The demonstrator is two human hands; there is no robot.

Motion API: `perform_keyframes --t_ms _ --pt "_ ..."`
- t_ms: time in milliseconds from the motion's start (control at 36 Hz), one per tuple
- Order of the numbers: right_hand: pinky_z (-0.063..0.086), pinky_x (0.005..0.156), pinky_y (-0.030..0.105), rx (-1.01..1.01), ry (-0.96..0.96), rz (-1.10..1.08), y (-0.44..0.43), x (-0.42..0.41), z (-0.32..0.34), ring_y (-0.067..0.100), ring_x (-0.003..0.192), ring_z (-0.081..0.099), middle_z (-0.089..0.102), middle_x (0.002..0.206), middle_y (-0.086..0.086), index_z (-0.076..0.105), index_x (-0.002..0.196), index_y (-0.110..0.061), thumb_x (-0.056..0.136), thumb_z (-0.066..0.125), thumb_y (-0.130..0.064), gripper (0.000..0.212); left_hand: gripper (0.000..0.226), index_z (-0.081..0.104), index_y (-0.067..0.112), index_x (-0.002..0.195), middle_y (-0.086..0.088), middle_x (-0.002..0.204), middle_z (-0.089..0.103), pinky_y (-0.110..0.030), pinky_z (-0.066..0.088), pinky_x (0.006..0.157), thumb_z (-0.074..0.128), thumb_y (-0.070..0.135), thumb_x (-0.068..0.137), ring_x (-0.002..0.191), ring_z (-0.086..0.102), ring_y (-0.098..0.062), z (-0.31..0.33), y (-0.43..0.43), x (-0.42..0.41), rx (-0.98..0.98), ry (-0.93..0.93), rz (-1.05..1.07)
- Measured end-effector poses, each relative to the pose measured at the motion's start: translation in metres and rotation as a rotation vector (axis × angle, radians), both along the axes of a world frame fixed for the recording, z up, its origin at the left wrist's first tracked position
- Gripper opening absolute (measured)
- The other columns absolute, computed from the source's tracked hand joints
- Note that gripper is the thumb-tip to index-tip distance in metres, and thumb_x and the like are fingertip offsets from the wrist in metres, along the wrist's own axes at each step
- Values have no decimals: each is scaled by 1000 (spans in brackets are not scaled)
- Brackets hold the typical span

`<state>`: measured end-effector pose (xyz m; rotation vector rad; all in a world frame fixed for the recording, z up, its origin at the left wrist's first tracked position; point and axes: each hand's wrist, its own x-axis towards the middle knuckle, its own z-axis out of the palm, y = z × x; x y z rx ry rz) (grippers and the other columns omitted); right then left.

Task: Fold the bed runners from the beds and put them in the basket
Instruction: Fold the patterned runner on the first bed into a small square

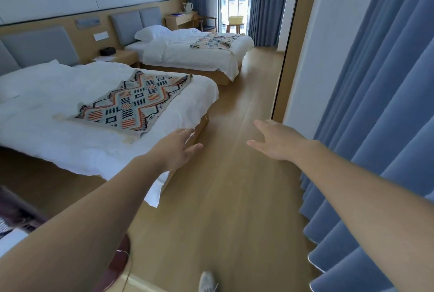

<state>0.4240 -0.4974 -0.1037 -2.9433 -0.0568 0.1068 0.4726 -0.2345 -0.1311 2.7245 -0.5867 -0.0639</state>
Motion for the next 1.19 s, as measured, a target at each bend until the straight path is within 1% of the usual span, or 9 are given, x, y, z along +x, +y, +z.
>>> perform_keyframes --t_ms 139,250,361,472,611,778,917,1056,1195 --pt "39 103 40 -26 2 1 -6 69 -4 25 134 39 33 152 5 26 149 -19 95 43 -53 65 65 28 14 148 -6 152 35 -34 31 109 46 48 96 135 39 -23 -12 -4 69 -10 1 23" --pt "42 101 43 -29 8 -4 -6 130 -9 25 131 43 35 150 3 26 147 -21 95 43 -54 64 65 27 15 149 -6 153 34 -36 31 110 46 48 96 136 37 -23 -18 -7 131 -14 12 34" --pt "43 100 43 -21 27 -20 -9 183 -14 25 133 41 27 155 2 22 150 -23 94 42 -55 67 66 28 14 149 -6 153 33 -35 28 111 45 49 96 138 34 -22 -22 -9 191 -5 25 17" --pt "39 105 43 -21 35 -54 -16 225 -23 24 138 36 23 157 0 20 151 -23 95 42 -56 69 67 27 14 149 -6 153 33 -36 27 113 44 50 95 139 32 -22 -28 -11 245 -2 21 1" --pt "42 103 43 -15 91 -71 -34 271 -38 25 132 43 28 155 3 23 149 -24 94 43 -56 67 67 27 15 149 -5 153 33 -36 29 112 45 51 95 138 34 -22 -40 -20 291 2 52 8" --pt "41 103 44 -9 107 -61 -59 331 -51 25 132 43 33 152 3 26 148 -24 94 44 -55 65 67 28 14 149 -5 153 34 -35 29 112 46 50 95 138 34 -22 -50 -40 344 5 63 21" --pt "39 106 43 -11 119 -22 -89 392 -62 24 136 37 29 154 2 24 149 -23 94 44 -55 66 67 28 14 148 -5 153 33 -38 30 113 45 51 95 138 34 -22 -59 -67 393 15 65 52" --pt "45 97 42 5 102 27 -129 456 -68 26 127 46 39 146 3 30 145 -22 94 45 -54 62 66 27 16 149 -4 154 31 -38 28 115 46 50 95 140 31 -21 -66 -106 442 8 76 128" --pt "47 95 46 14 128 97 -171 518 -67 28 120 51 45 139 5 38 136 -21 93 45 -55 56 66 25 16 150 -2 156 28 -37 25 116 45 49 96 142 27 -18 -72 -144 479 -12 123 204"
